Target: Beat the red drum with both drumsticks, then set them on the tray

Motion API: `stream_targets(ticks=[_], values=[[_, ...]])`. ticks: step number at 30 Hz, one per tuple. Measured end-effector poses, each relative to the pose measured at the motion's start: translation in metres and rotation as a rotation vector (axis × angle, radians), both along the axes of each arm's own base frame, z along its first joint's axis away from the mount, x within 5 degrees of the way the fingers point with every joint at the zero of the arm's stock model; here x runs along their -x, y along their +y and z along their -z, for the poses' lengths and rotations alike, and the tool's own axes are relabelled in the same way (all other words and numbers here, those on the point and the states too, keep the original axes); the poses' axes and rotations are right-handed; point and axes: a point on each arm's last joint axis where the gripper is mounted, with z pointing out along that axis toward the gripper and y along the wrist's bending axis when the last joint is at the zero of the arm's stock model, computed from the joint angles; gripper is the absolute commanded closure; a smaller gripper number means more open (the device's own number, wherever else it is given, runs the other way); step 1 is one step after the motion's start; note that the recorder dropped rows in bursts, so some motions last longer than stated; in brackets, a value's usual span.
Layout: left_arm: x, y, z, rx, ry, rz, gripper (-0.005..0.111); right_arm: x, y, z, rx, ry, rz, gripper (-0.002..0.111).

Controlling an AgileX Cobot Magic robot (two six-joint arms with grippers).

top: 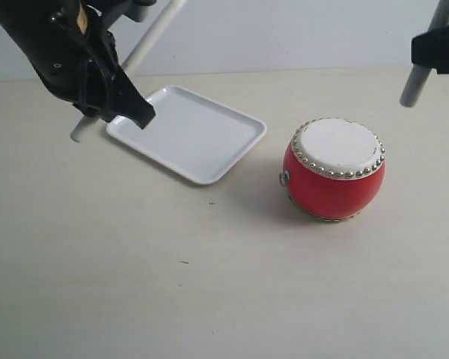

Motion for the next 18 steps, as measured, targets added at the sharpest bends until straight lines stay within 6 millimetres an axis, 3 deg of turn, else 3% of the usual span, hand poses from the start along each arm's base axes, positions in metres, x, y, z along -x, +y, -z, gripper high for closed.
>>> stream_targets(ticks=[4, 9, 14, 18], values=[[-0.028, 0.020, 0.014, 0.034, -0.005, -0.052, 0.107, -0.030, 0.004, 0.010, 0.018, -0.053, 0.044, 0.108], [-0.058, 0.030, 0.035, 0.033, 0.039, -0.085, 0.107, -0.073, 0.007, 0.036, 0.105, -0.073, 0.081, 0.108], [-0.087, 0.019, 0.046, 0.013, 0.059, -0.050, 0.107, -0.122, 0.001, 0.046, 0.182, -0.033, 0.099, 0.108], [-0.113, 0.007, 0.049, 0.006, 0.050, -0.020, 0.107, -0.150, -0.004, 0.051, 0.259, 0.039, 0.032, 0.108]])
